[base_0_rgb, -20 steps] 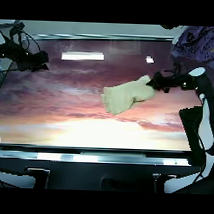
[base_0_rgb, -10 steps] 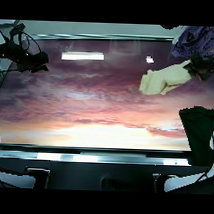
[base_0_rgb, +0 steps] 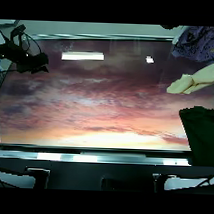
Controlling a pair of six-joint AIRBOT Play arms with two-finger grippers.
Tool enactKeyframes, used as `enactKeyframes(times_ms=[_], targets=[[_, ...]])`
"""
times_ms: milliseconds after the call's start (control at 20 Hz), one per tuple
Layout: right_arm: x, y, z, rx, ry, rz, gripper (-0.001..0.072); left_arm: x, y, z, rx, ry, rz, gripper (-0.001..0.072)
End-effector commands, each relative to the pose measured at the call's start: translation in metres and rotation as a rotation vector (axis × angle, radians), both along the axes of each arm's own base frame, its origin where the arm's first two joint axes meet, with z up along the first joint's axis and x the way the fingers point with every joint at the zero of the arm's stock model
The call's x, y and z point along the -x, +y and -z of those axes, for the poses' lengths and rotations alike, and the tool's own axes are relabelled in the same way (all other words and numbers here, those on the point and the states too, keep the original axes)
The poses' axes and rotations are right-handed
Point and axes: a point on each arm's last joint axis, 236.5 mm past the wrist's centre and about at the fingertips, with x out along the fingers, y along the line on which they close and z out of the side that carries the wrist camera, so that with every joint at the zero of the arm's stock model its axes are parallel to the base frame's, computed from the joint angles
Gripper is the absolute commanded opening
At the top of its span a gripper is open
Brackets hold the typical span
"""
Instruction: Fold the clothes and pants, and hang the long-sleeved shirts on hangers.
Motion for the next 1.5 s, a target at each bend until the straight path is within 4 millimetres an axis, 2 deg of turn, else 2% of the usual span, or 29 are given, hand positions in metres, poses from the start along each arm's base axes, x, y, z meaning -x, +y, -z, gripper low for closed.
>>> enactKeyframes(times_ms=[0,150,300,500,700,1000,1150,1450], targets=[[0.031,-0.024,-0.011,0.061,0.061,0.120,0.0024,0.004,0.000,0.001,-0.001,0.017,0.002,0.0014],[0.056,-0.031,-0.013,0.095,0.133,0.165,0.0025,0.009,0.001,0.003,-0.004,0.040,0.007,0.0014],[0.073,-0.030,-0.009,0.096,0.199,0.173,0.0025,0.013,0.001,0.004,-0.006,0.058,0.010,0.0014],[0.102,-0.040,-0.011,0.148,0.286,0.220,0.0025,0.020,0.000,0.006,-0.006,0.086,0.017,0.0014],[0.129,-0.037,-0.003,0.145,0.401,0.229,0.0025,0.021,0.000,0.006,-0.006,0.089,0.017,0.0014],[0.183,-0.053,-0.005,0.230,0.592,0.298,0.0026,0.022,0.000,0.007,-0.007,0.096,0.019,0.0014],[0.201,-0.046,0.014,0.229,0.687,0.241,0.0026,0.022,0.000,0.007,-0.007,0.096,0.019,0.0014],[0.274,-0.034,0.070,0.262,0.873,0.262,0.0026,0.022,0.000,0.007,-0.007,0.096,0.019,0.0014]])
